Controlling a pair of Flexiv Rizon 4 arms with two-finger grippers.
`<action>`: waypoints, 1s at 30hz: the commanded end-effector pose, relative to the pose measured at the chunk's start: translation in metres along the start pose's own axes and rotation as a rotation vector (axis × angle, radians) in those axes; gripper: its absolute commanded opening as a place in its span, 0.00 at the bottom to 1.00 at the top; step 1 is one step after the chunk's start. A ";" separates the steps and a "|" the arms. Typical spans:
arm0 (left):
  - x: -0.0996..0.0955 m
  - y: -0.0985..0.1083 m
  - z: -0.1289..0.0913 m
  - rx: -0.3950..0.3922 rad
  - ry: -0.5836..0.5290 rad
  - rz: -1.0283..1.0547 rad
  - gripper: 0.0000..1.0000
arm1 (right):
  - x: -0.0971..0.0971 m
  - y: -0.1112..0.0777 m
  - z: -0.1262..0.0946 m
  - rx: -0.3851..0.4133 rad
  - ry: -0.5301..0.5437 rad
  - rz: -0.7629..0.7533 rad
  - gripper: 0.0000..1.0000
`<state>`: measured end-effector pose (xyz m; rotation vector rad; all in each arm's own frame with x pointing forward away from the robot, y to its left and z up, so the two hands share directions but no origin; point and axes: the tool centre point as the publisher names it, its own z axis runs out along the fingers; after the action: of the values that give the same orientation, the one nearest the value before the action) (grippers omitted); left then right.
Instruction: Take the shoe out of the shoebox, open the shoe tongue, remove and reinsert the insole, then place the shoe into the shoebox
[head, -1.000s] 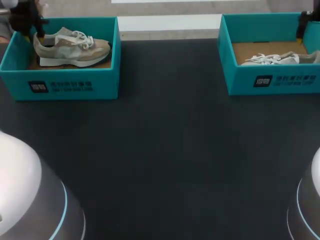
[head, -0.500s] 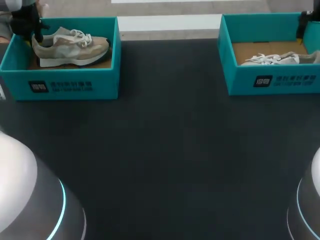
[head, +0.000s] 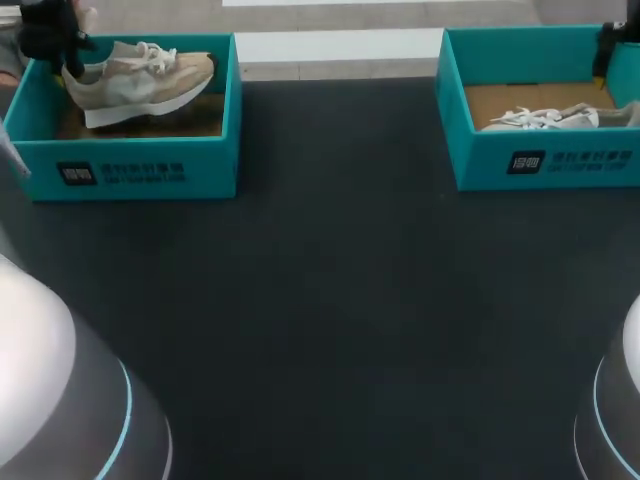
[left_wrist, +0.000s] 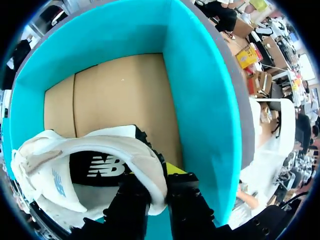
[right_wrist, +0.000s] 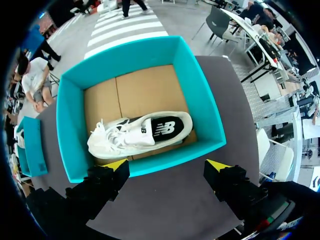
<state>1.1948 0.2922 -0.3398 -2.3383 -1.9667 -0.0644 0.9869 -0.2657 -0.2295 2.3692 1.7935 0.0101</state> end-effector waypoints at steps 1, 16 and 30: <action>0.002 -0.005 -0.053 0.103 0.037 -0.044 0.00 | 0.000 0.000 0.000 -0.002 0.002 0.000 1.00; 0.008 -0.049 -0.197 0.041 0.017 0.036 0.00 | 0.000 0.000 0.000 -0.002 0.002 0.000 1.00; 0.009 -0.063 -0.231 0.031 0.050 0.093 0.00 | 0.000 0.000 0.000 -0.002 0.002 0.000 1.00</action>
<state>1.1602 0.2900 -0.1110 -2.3478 -1.8032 -0.0220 0.9869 -0.2656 -0.2294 2.3690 1.7936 0.0102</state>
